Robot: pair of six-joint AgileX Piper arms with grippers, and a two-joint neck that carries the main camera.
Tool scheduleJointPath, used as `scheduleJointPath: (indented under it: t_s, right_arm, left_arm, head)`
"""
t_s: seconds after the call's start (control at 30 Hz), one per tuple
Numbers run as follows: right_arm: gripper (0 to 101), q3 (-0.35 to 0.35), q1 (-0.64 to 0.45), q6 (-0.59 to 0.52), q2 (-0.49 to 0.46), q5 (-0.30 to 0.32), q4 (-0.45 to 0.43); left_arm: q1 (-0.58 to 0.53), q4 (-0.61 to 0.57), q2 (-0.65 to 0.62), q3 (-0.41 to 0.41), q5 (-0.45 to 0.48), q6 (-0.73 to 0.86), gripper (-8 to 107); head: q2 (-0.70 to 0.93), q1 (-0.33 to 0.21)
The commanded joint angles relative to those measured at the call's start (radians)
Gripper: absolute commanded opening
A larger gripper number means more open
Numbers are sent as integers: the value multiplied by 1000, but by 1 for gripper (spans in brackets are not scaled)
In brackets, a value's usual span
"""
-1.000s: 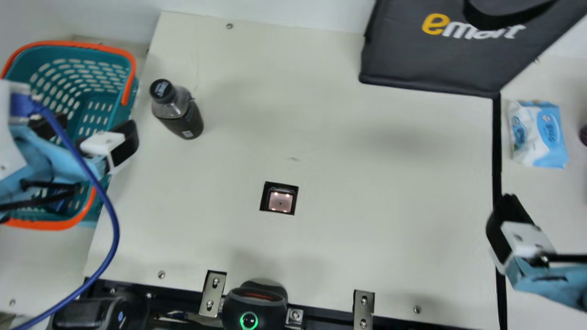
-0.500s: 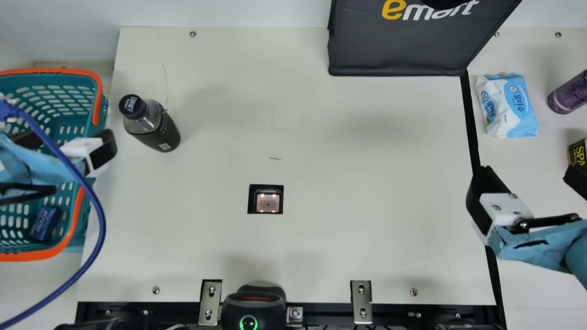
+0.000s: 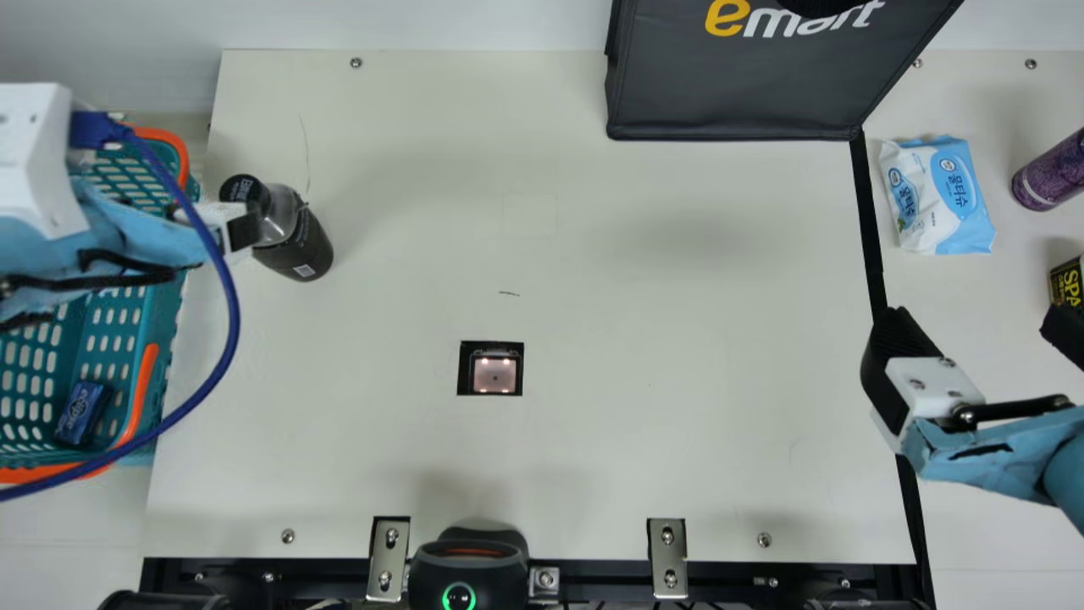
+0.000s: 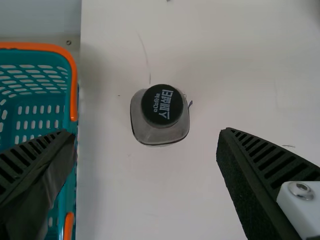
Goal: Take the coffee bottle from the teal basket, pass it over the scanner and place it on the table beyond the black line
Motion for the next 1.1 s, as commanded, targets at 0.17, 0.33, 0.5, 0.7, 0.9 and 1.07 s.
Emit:
scheduleJointPath:
  t_s: [0.17, 0.33, 0.5, 0.7, 0.9, 1.07]
  right_arm:
    - [95, 0, 0, 0, 0, 0, 0]
    - [95, 0, 0, 0, 0, 0, 0]
    - [95, 0, 0, 0, 0, 0, 0]
    - [95, 0, 0, 0, 0, 0, 0]
    - [95, 0, 0, 0, 0, 0, 0]
    - [95, 0, 0, 0, 0, 0, 0]
  left_arm:
    - [-29, 21, 64, 22, -59, -42, 90]
    - [-36, 24, 95, 56, -126, -63, 90]
    - [-41, 19, 118, 96, -209, -80, 90]
    - [-43, 19, 137, 134, -305, -103, 90]
    - [-47, 21, 151, 155, -361, -117, 90]
    - [-51, 30, 159, 168, -387, -134, 63]
  head:
    - [0, -29]
    - [0, -29]
    - [0, -29]
    - [0, -29]
    - [0, -29]
    - [0, -29]
